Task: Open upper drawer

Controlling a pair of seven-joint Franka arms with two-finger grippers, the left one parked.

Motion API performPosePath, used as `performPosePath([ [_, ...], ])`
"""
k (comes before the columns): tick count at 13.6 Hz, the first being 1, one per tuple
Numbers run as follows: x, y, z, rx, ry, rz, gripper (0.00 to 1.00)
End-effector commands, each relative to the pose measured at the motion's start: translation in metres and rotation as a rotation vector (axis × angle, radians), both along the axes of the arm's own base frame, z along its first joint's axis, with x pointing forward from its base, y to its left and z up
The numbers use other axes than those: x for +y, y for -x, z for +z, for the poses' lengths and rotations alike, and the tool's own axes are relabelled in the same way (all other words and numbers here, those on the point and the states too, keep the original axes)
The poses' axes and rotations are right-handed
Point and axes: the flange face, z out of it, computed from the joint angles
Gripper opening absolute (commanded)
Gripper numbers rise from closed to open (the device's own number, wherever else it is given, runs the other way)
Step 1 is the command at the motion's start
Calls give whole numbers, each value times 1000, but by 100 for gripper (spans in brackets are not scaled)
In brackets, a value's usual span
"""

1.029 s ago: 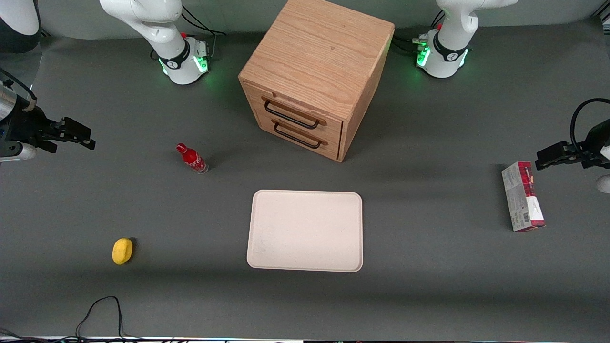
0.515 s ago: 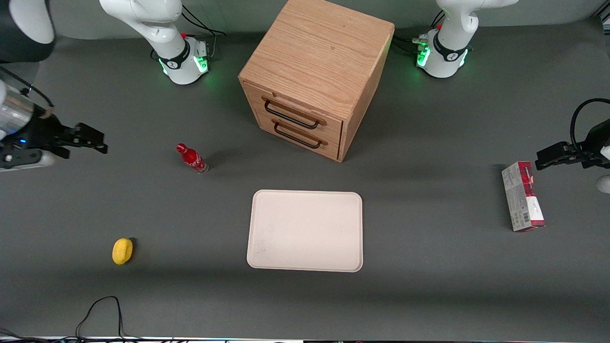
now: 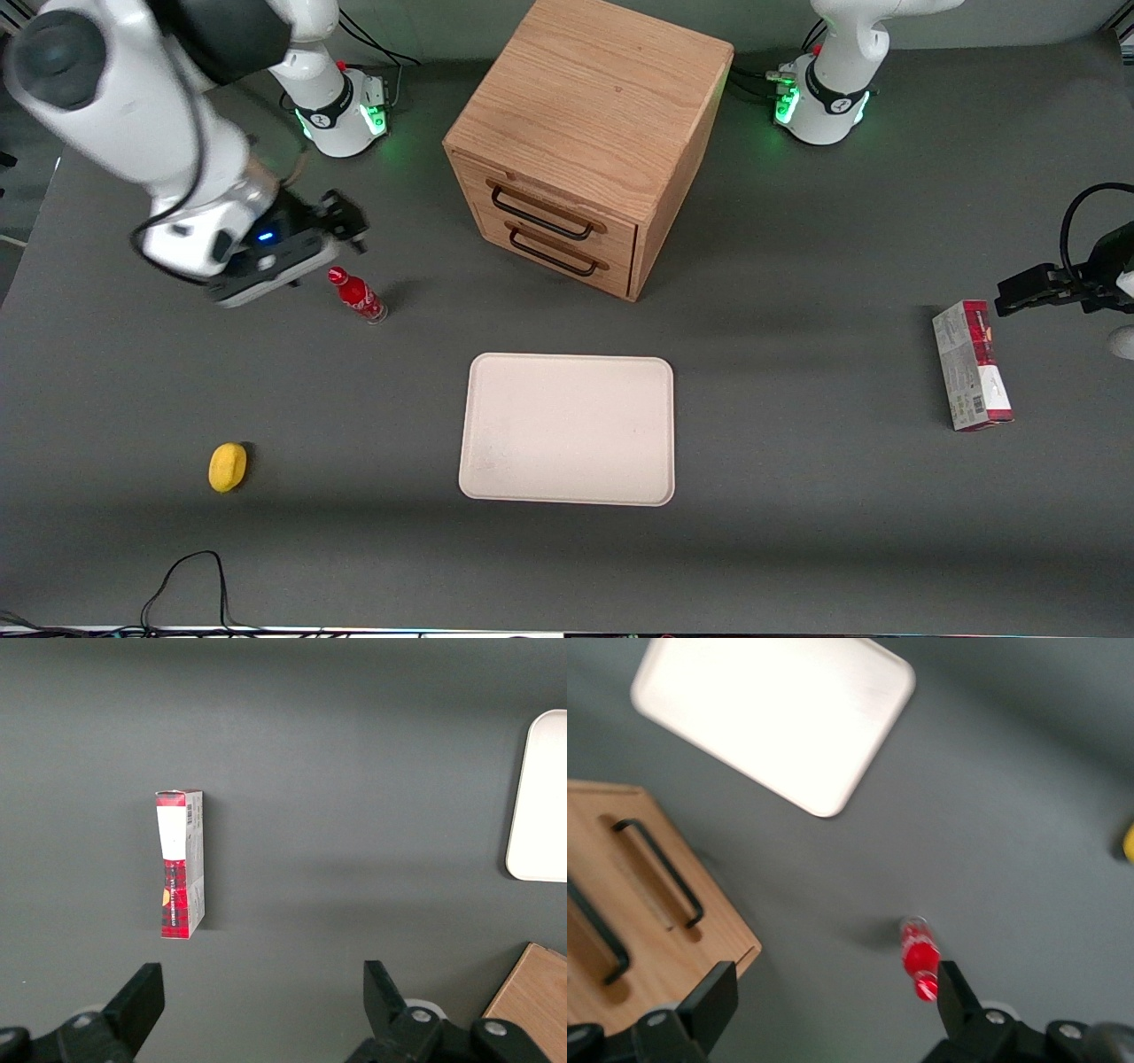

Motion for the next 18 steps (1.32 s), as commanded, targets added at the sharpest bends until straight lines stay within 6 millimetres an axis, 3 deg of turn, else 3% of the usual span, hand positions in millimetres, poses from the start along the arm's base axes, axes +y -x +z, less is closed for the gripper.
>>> performPosePath([
  [1, 60, 13, 4, -9, -14, 144, 100],
  [3, 94, 28, -11, 39, -55, 292, 100],
  [5, 107, 25, -38, 112, -113, 366, 100],
  [10, 152, 40, -82, 204, -221, 442, 100],
  [13, 161, 52, -116, 207, -212, 453, 100],
  [18, 162, 55, -153, 229, -183, 472, 100],
])
